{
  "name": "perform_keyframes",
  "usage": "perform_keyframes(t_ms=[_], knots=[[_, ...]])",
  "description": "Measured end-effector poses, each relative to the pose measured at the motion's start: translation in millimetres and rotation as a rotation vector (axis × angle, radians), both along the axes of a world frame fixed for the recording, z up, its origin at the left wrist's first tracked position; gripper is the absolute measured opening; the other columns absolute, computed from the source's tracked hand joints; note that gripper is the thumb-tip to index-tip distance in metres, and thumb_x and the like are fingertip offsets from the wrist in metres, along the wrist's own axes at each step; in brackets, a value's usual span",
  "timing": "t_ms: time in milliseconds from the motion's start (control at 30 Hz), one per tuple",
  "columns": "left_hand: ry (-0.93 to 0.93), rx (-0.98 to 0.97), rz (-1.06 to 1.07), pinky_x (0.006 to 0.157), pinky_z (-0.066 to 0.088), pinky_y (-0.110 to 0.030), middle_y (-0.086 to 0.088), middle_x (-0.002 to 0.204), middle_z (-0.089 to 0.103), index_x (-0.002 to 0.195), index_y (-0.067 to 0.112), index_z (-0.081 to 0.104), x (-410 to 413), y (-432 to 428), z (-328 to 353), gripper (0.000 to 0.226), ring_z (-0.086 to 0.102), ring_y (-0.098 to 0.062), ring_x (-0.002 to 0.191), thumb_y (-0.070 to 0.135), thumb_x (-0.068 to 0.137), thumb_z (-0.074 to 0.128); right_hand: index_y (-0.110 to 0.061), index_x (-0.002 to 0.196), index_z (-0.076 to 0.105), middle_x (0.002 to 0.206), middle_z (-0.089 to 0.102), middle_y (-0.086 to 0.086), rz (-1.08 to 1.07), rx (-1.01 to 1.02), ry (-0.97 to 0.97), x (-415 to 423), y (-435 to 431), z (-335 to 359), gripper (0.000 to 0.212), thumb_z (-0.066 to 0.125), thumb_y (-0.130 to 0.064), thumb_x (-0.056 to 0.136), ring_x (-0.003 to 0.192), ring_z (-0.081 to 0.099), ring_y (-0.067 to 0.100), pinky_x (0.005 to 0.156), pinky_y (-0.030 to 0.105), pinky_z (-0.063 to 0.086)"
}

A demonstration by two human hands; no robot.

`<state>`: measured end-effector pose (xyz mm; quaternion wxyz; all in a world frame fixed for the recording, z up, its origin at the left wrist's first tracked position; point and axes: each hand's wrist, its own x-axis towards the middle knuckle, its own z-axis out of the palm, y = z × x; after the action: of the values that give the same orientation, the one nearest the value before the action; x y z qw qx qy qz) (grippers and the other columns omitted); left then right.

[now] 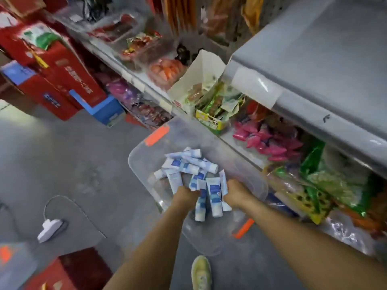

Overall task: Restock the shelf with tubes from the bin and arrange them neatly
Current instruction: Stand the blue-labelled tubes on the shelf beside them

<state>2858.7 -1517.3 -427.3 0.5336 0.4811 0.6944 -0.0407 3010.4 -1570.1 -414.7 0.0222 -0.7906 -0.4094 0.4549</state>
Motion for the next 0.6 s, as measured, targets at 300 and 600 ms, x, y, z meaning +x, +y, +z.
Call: perform_keyframes(t_ms=[300,600], knots=[[-0.115,-0.363,0.552,0.080,0.039,-0.033,-0.017,0.120,0.056,0.129,0.000,0.050,38.5,-4.2,-125.7,0.039,0.054,-0.028,0.101,0.019,0.096,0.058,-0.004,0.133,0.053,0.134,0.056,0.014,-0.393,-0.250,-0.018,6.7,31.4,-145.0,0.055,0.064,-0.017,0.080,0.116,0.059,0.031,0.095,0.036,0.051],[0.007,-0.291,0.274,0.099,0.048,-0.037,-0.018,0.124,0.062,0.123,0.000,0.060,33.7,-12.6,-144.2,0.042,0.059,-0.034,0.116,0.028,0.093,0.054,-0.005,0.117,0.060,0.097,0.064,0.009,-0.476,-0.272,0.180,-14.1,39.7,-125.5,0.032,0.060,-0.015,0.087,0.079,0.063,0.022,0.073,0.029,0.051]])
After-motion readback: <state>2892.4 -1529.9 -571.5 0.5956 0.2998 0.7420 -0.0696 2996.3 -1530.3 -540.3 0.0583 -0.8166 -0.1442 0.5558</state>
